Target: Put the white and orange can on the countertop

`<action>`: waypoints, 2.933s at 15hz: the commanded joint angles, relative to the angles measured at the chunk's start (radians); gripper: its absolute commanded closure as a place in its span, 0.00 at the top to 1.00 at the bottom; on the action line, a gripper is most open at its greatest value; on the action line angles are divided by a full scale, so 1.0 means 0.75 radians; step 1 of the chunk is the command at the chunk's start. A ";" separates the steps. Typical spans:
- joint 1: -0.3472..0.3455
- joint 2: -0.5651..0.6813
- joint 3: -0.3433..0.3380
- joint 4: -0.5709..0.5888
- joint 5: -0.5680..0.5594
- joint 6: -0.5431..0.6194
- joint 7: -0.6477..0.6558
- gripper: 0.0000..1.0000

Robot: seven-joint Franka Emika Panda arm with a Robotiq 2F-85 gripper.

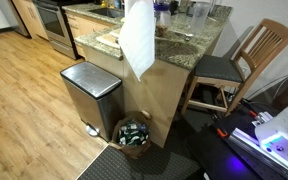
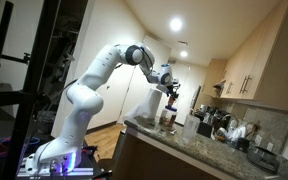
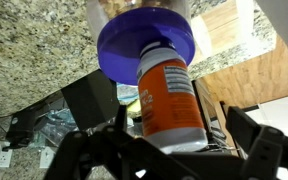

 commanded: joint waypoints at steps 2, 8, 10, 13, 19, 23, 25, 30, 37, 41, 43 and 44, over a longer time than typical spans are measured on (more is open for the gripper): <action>0.043 0.077 -0.051 0.073 -0.109 0.072 0.128 0.75; 0.063 0.047 -0.115 0.037 -0.240 0.057 0.221 0.34; 0.050 0.036 -0.111 0.029 -0.221 0.050 0.213 0.25; 0.018 0.001 -0.086 0.009 -0.130 0.042 0.153 0.25; -0.126 -0.244 0.039 -0.107 0.249 -0.219 -0.225 0.25; -0.173 -0.444 0.033 -0.265 0.429 -0.538 -0.539 0.25; -0.172 -0.528 0.019 -0.387 0.504 -0.586 -0.685 0.25; -0.100 -0.655 0.007 -0.770 0.792 -0.385 -1.044 0.25; -0.028 -0.629 0.009 -0.909 0.964 -0.302 -1.223 0.50; -0.002 -0.608 0.029 -0.937 0.997 -0.170 -1.262 0.25; 0.032 -0.595 0.053 -0.972 1.038 -0.032 -1.313 0.25; 0.048 -0.583 0.055 -0.976 1.068 0.039 -1.342 0.25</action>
